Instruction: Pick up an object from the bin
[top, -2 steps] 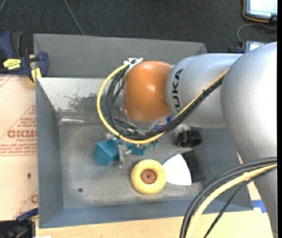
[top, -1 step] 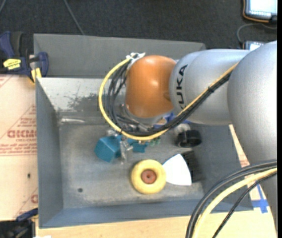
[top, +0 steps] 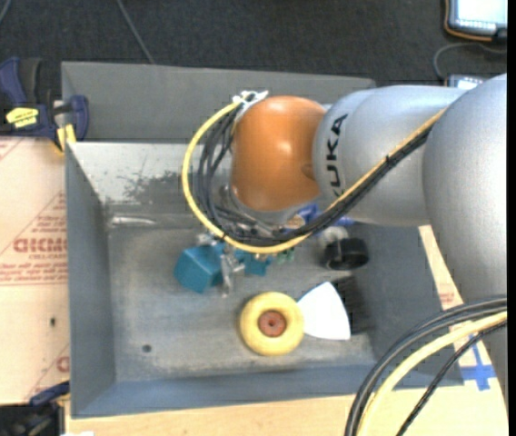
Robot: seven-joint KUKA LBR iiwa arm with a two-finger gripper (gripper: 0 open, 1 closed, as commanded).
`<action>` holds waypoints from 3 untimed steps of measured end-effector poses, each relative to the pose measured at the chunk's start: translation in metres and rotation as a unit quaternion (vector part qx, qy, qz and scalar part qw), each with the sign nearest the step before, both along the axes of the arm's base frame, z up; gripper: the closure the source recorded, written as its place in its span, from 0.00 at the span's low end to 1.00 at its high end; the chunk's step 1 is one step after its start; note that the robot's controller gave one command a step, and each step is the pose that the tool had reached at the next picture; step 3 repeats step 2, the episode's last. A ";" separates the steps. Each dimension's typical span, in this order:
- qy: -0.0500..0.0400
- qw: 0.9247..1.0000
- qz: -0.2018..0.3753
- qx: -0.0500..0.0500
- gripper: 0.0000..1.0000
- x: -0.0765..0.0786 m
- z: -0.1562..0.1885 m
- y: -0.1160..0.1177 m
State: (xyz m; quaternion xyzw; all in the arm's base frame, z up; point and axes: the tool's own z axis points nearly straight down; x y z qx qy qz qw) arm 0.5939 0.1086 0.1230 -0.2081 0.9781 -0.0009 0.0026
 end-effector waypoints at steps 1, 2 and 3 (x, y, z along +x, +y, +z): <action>0.000 1.000 0.000 0.000 1.00 0.000 0.005 0.000; 0.000 1.000 -0.001 0.000 1.00 0.000 0.006 0.000; 0.000 1.000 -0.001 0.000 1.00 0.000 0.006 0.000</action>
Offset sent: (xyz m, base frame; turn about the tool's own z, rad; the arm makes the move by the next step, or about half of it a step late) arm -0.0001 0.0001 0.0004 0.0000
